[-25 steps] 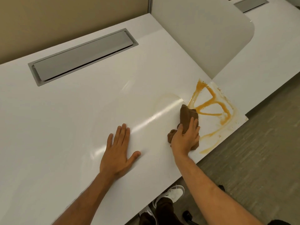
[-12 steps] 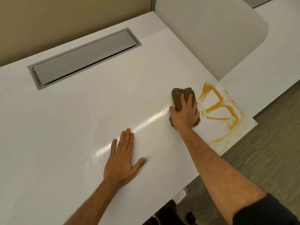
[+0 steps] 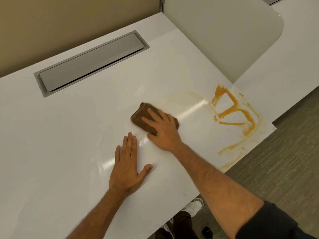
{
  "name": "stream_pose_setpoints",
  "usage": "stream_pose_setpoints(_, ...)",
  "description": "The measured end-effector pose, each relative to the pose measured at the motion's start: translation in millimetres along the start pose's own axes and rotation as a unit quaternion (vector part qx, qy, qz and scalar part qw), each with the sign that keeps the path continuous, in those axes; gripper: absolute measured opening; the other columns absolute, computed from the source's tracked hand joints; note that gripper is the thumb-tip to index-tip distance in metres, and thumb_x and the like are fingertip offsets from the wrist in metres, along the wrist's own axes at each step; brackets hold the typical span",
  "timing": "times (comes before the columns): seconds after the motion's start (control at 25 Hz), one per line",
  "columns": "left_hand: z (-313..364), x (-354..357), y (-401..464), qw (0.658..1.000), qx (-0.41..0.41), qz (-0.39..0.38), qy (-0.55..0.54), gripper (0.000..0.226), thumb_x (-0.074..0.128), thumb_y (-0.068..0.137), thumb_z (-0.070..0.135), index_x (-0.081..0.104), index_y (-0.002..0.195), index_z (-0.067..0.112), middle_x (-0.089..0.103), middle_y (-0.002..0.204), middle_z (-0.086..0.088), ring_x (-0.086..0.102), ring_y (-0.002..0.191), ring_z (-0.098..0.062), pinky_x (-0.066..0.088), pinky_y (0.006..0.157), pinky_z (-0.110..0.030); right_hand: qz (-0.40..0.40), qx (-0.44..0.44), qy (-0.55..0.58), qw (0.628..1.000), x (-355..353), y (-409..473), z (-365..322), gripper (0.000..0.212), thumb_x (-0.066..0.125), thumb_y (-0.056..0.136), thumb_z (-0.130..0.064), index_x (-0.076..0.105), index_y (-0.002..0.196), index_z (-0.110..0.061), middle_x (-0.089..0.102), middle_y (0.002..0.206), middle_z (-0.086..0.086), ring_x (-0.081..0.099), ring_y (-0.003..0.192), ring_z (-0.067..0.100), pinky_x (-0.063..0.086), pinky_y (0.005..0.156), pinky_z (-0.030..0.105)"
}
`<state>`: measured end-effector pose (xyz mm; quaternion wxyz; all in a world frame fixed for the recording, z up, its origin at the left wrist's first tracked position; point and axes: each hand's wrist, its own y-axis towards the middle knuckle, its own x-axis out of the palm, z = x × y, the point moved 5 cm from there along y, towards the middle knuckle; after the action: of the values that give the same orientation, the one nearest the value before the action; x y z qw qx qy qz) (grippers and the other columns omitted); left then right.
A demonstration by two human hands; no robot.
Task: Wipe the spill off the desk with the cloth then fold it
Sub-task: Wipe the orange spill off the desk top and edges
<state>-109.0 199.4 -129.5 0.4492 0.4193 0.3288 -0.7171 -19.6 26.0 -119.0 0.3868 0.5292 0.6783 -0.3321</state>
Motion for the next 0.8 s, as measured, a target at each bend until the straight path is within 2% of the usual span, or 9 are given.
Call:
stream_pose_setpoints(0.16, 0, -3, 0, 0.999, -0.013, 0.024, -0.027, 0.101, 0.023, 0.096, 0.078, -0.002, 0.166, 0.01, -0.007, 0.176, -0.005, -0.005, 0.163, -0.021, -0.009, 0.13, -0.039, -0.018, -0.102, 0.002, 0.995, 23, -39, -36, 0.063, 0.064, 0.082, -0.027, 0.053, 0.144, -0.036, 0.033, 0.164, -0.005, 0.026, 0.151, 0.03, 0.016, 0.12, 0.048)
stream_pose_setpoints(0.36, 1, 1, -1, 1.0, 0.014, 0.006, -0.025, 0.1, 0.025, 0.095, 0.08, 0.001, 0.167, 0.015, -0.001, 0.176, -0.001, -0.004, 0.162, -0.016, -0.008, 0.13, -0.032, -0.042, -0.138, 0.049, 0.988, 22, -87, -24, 0.05, 0.062, 0.088, -0.02, 0.062, 0.136, -0.032, 0.041, 0.159, -0.007, 0.03, 0.151, 0.028, 0.018, 0.123, 0.048)
stream_pose_setpoints(0.52, -2, 6, -3, 0.999, 0.023, -0.018, 0.014, 0.098, 0.023, 0.096, 0.079, -0.006, 0.166, 0.019, -0.009, 0.176, 0.002, -0.009, 0.162, -0.015, -0.009, 0.129, -0.033, -0.031, -0.141, 0.067, 0.987, 0, -120, 5, 0.046, 0.062, 0.085, -0.009, 0.07, 0.126, -0.026, 0.05, 0.153, -0.005, 0.038, 0.147, 0.029, 0.021, 0.122, 0.045)
stream_pose_setpoints(0.6, -2, 6, -3, 0.999, 0.02, -0.023, 0.028, 0.093, 0.025, 0.098, 0.074, -0.008, 0.166, 0.02, -0.01, 0.175, 0.003, -0.01, 0.162, -0.016, -0.01, 0.129, -0.032, 0.016, -0.074, 0.077, 0.994, -17, -133, 26, 0.049, 0.064, 0.08, 0.002, 0.073, 0.122, -0.021, 0.056, 0.148, -0.001, 0.044, 0.143, 0.031, 0.027, 0.121, 0.048)
stream_pose_setpoints(0.68, 1, 7, -4, 0.997, 0.047, -0.042, 0.052, 0.09, 0.026, 0.1, 0.071, -0.007, 0.166, 0.021, -0.01, 0.176, 0.003, -0.01, 0.162, -0.017, -0.009, 0.129, -0.037, 0.111, 0.064, 0.123, 0.984, -41, -147, 51, 0.048, 0.064, 0.077, 0.01, 0.075, 0.117, -0.015, 0.065, 0.137, 0.005, 0.056, 0.132, 0.031, 0.04, 0.114, 0.053)
stream_pose_setpoints(0.72, 6, 9, -6, 0.993, 0.08, -0.052, 0.068, 0.089, 0.024, 0.1, 0.071, -0.006, 0.167, 0.021, -0.009, 0.176, 0.002, -0.009, 0.162, -0.018, -0.006, 0.129, -0.041, 0.164, 0.142, 0.177, 0.96, -55, -156, 65, 0.047, 0.062, 0.078, 0.012, 0.075, 0.115, -0.015, 0.07, 0.129, 0.006, 0.063, 0.123, 0.03, 0.048, 0.107, 0.053)
stream_pose_setpoints(0.8, 19, 11, -2, 0.982, 0.145, -0.07, 0.097, 0.089, 0.021, 0.1, 0.074, -0.002, 0.167, 0.02, -0.006, 0.176, 0.001, -0.005, 0.162, -0.018, -0.003, 0.129, -0.044, 0.239, 0.259, 0.319, 0.88, -78, -171, 91, 0.049, 0.056, 0.082, 0.011, 0.076, 0.113, -0.021, 0.076, 0.113, 0.003, 0.073, 0.096, 0.026, 0.061, 0.088, 0.05)
